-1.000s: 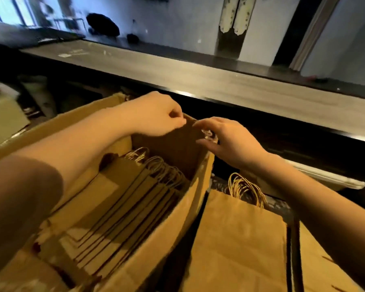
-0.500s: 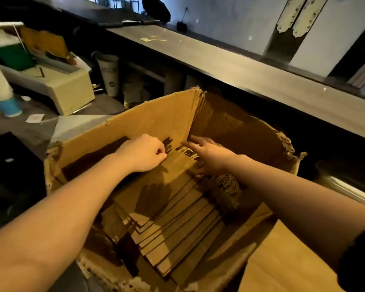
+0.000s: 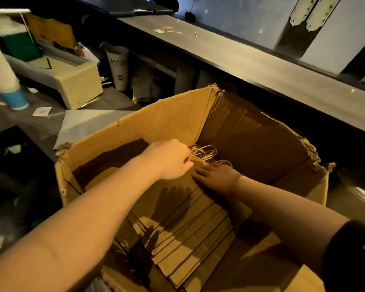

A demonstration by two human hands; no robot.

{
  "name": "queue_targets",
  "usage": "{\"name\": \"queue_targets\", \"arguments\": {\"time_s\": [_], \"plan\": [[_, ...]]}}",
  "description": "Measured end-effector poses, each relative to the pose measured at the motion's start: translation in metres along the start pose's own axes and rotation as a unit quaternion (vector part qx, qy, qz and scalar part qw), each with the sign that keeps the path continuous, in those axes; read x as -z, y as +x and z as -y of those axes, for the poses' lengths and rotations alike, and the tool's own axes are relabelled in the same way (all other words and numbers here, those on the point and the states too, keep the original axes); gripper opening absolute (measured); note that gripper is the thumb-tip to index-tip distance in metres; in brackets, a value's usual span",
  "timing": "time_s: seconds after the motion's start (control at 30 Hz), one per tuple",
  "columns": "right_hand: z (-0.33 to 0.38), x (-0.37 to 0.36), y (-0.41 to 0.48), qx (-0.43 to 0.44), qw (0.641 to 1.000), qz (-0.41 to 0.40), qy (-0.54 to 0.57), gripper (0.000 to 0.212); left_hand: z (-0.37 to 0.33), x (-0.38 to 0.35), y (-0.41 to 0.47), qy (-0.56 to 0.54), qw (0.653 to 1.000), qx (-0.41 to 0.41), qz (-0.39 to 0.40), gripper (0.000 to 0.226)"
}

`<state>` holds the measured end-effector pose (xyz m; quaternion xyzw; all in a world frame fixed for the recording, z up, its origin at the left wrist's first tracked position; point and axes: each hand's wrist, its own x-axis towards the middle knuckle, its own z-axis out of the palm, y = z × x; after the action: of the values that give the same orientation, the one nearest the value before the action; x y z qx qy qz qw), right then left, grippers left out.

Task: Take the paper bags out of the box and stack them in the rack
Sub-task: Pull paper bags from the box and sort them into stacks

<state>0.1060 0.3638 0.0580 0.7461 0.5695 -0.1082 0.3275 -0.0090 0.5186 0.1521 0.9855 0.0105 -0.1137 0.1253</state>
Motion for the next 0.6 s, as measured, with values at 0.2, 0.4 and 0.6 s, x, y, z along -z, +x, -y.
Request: {"name": "queue_targets", "arguments": {"time_s": [0.2,0.4,0.6], "plan": [[0.012,-0.008,0.016,-0.02,0.994,-0.101,-0.038,0.039,0.003,0.002,0.002,0.007,1.0,0.004,0.003,0.031],[0.007,-0.004,0.015,-0.04,0.981,-0.171,-0.083,0.022,0.008,0.003,0.005,0.001,1.0,0.021,-0.007,0.031],[-0.003,0.035,0.001,-0.024,0.976,-0.207,-0.057,0.015,0.016,0.002,0.007,-0.017,0.999,0.043,0.007,0.031]]}}
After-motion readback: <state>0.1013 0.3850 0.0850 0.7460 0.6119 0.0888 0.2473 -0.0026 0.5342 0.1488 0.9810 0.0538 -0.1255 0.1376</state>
